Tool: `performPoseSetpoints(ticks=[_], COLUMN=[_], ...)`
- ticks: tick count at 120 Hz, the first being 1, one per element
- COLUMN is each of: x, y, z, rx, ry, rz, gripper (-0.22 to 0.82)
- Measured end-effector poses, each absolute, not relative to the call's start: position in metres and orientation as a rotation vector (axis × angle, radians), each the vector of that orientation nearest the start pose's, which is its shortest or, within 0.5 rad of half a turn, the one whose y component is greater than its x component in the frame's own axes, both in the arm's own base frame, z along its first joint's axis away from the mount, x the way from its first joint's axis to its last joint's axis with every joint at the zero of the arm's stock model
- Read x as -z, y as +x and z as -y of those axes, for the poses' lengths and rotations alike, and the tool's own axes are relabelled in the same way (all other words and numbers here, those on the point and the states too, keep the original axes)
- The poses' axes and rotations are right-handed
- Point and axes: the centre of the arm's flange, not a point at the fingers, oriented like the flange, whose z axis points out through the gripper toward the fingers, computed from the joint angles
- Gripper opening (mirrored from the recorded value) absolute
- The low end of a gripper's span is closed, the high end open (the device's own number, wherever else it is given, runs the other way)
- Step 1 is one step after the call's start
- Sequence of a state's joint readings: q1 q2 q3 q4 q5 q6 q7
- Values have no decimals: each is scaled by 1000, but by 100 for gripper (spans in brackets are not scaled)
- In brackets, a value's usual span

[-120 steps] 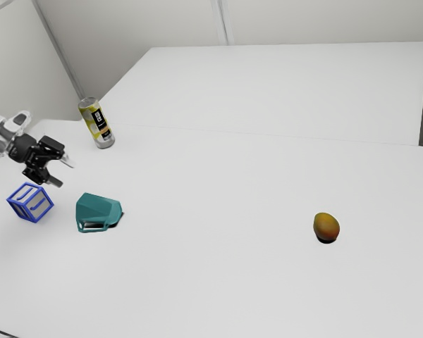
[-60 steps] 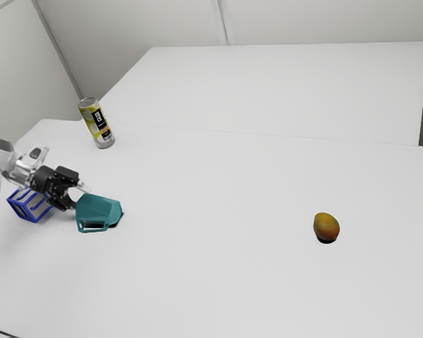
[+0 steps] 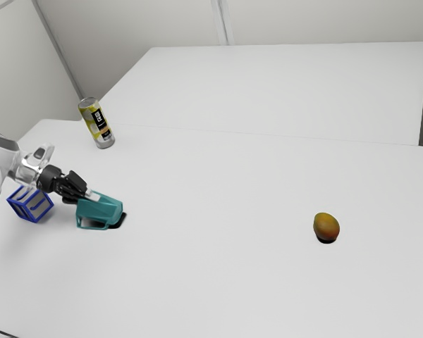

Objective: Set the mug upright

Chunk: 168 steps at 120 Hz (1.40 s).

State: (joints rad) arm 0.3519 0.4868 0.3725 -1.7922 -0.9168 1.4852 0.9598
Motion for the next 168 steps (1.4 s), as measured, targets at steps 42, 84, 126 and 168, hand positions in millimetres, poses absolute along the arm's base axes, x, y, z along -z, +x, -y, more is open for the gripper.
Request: performPoseSetpoints(ticks=[42, 84, 126, 168], x=[-361, -452, -443, -384], y=[523, 567, 581, 582], z=[-253, -127, -66, -53], rx=[-156, 48, 41, 48], ry=[2182, 2679, 3010, 3124], rz=[131, 546, 540, 321], gripper=[-17, -18, -18, -18])
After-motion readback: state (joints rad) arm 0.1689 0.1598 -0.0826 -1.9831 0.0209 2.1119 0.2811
